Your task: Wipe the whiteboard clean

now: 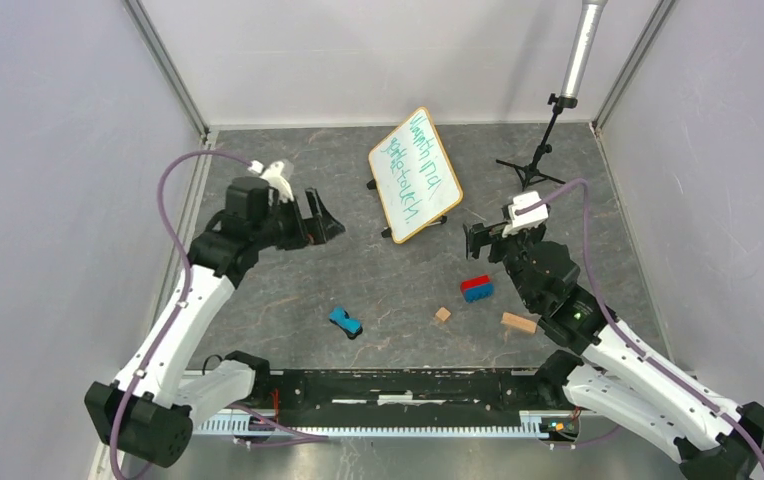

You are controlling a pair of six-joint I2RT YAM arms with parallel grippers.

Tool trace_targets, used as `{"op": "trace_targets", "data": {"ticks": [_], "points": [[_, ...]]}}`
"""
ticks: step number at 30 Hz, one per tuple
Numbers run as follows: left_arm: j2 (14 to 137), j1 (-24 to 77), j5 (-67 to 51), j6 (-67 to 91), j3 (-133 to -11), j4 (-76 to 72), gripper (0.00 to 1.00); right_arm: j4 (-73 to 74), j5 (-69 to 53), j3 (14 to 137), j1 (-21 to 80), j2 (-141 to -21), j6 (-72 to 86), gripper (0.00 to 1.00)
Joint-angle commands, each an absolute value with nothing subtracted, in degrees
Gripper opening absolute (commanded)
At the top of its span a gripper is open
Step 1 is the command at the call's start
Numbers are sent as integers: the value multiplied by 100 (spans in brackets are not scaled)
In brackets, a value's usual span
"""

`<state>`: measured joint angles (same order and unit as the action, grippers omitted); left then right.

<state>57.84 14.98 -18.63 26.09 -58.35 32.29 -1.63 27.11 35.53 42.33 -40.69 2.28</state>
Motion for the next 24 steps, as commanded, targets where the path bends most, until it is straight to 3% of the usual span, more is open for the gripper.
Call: {"op": "trace_targets", "data": {"ticks": [1, 7, 14, 24], "points": [[5890, 2136, -639, 3465, -5518, 3947, 100, -303, 2500, 3451, 4228, -4076, 484, 98], [5839, 2770, 1271, 5998, -4808, 4312, 100, -313, 2595, 3314, 4228, -4058, 726, 98], [6103, 3905, 1784, 8516, -4625, 4781, 100, -169, 2704, 3197, 4228, -3929, 819, 98], [6523, 5016, 1688, 9972, -4309, 4685, 91, -16, 2801, 3254, 4226, -4039, 850, 98]]}}
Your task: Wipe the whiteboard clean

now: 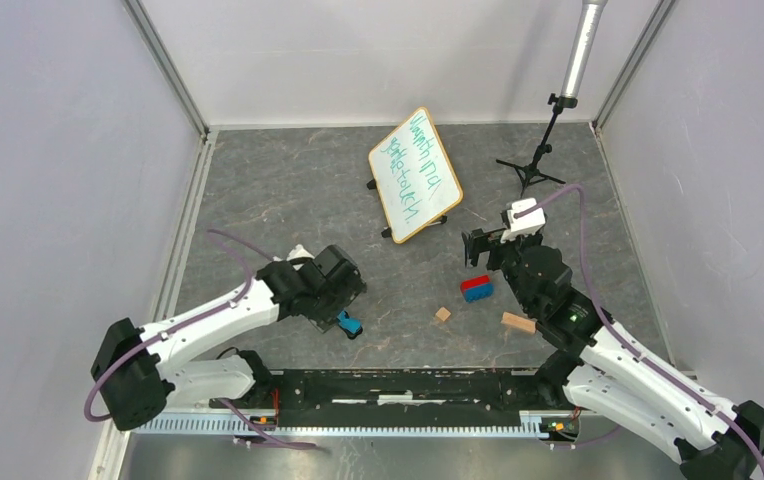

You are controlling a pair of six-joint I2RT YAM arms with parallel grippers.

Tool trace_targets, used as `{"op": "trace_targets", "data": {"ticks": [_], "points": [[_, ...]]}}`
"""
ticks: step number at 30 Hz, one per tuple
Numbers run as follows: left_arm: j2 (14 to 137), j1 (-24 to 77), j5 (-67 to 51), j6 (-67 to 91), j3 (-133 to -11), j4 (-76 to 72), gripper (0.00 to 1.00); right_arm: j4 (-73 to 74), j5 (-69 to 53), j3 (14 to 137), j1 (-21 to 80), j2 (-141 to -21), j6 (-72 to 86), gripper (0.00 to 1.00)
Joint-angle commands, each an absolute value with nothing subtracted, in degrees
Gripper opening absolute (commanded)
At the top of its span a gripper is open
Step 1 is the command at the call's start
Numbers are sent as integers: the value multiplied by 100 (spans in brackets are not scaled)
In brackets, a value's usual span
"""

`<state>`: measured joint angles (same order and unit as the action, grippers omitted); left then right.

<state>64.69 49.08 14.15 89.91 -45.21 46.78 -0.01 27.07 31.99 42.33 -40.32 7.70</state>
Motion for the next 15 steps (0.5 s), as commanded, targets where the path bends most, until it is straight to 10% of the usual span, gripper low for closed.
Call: {"op": "trace_targets", "data": {"ticks": [1, 15], "points": [[6556, 5019, 1624, 10002, -4196, 4574, 89, -16, 2799, 3248, 4226, -4047, 848, 98], [6711, 5018, 1701, 9991, -3751, 4296, 71, -10, 2756, 3190, 4225, -4223, 891, 98]]}}
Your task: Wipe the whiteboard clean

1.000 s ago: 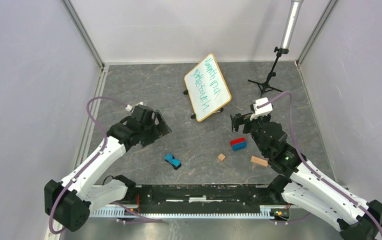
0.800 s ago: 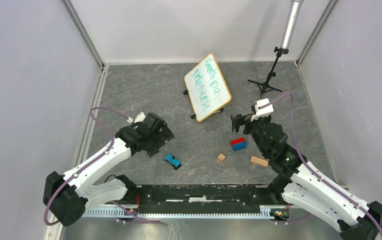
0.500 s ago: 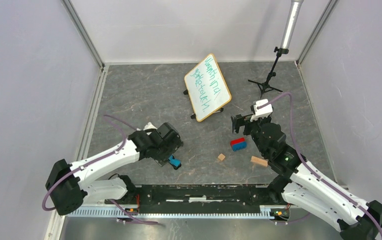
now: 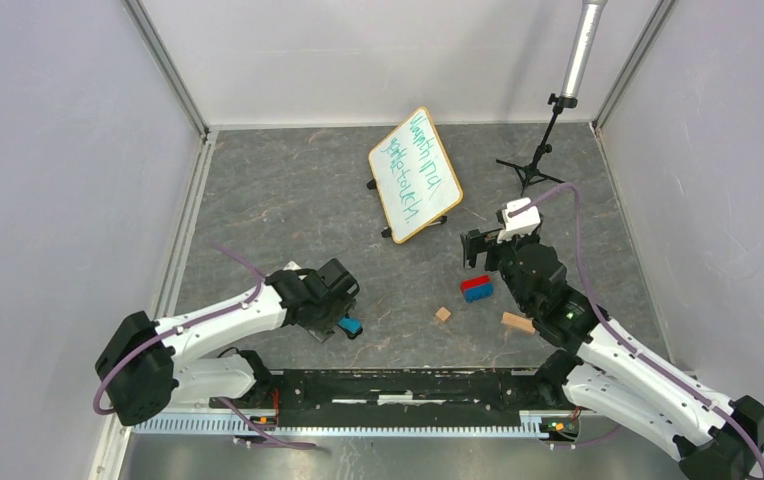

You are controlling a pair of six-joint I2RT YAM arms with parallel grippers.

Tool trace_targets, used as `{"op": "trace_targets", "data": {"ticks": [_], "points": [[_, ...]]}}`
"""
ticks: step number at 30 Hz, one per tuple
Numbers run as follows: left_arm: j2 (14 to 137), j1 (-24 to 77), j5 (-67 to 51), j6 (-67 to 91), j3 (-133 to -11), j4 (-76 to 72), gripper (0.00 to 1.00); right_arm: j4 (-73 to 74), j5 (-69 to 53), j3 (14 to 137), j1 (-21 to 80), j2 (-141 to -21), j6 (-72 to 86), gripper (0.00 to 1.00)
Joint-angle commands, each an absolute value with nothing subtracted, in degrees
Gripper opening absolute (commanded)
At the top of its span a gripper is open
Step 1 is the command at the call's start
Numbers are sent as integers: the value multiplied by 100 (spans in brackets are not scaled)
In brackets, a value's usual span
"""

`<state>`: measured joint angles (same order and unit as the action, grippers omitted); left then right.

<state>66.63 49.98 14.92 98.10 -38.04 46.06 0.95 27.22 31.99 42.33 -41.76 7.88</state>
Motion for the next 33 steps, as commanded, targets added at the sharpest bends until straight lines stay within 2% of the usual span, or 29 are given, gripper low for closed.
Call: {"op": "trace_targets", "data": {"ticks": [1, 4, 7, 18, 21, 30, 33], "points": [[6768, 5012, 1652, 9901, -3736, 4157, 69, -17, 2734, 3198, 4227, -4237, 899, 98], [6985, 5010, 1548, 9813, -3751, 4044, 67, -13, 2687, 3230, 4227, -4256, 914, 98], [7133, 5010, 1494, 9792, -3765, 4002, 57, -11, 2676, 3210, 4227, -4222, 918, 98], [7103, 5010, 1696, 9834, -3657, 4082, 52, 163, 2741, 3138, 4228, -4174, 894, 98], [7103, 5010, 1738, 9806, -3662, 4082, 47, 154, 2741, 3147, 4228, -4200, 904, 98], [7281, 5010, 1733, 9764, -3695, 4069, 51, 161, 2666, 3164, 4227, -4250, 946, 98], [7305, 5010, 1741, 9734, -3690, 3995, 48, 162, 2667, 3156, 4228, -4252, 946, 98]]}}
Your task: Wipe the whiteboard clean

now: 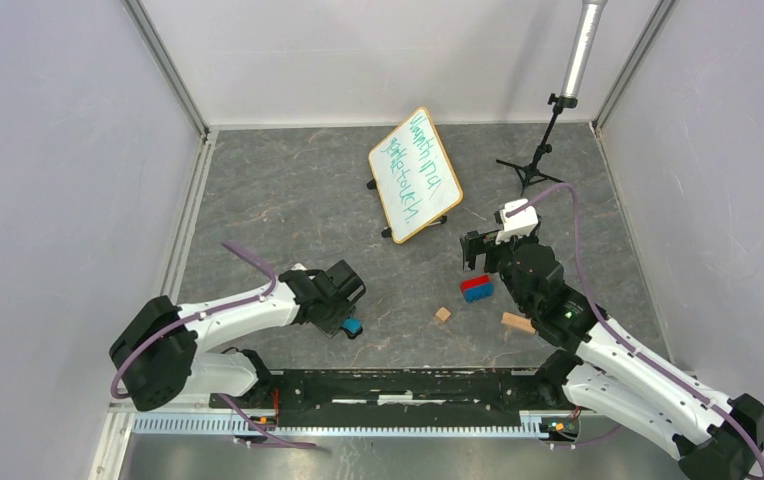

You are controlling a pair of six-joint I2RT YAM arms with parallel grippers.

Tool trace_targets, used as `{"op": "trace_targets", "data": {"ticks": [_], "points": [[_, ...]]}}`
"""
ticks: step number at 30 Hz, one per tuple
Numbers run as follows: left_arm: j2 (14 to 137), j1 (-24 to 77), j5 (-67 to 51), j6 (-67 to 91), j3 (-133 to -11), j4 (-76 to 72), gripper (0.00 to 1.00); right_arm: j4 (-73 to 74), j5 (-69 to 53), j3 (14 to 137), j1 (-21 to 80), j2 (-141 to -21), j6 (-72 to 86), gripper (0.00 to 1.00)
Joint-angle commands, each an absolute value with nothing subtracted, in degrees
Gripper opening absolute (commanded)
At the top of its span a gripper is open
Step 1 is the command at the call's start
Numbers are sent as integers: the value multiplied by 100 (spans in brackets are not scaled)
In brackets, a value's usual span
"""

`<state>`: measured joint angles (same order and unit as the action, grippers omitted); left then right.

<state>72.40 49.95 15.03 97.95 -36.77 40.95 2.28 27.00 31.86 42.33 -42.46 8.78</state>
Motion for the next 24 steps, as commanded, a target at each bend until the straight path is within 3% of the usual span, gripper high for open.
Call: {"op": "trace_targets", "data": {"ticks": [1, 13, 17, 24], "points": [[7323, 5008, 1733, 9723, -3694, 3987, 47, 159, 2661, 3155, 4227, -4260, 944, 98], [7450, 5010, 1920, 9488, -3725, 3894, 41, 211, 2233, 3077, 4228, -4440, 783, 98], [7409, 5010, 2107, 9268, -3804, 3900, 32, 154, 2222, 3005, 4227, -4585, 747, 98], [7253, 5008, 2555, 8608, -4227, 4170, 31, -413, 1761, 2743, 3880, -4768, 759, 98]]}}
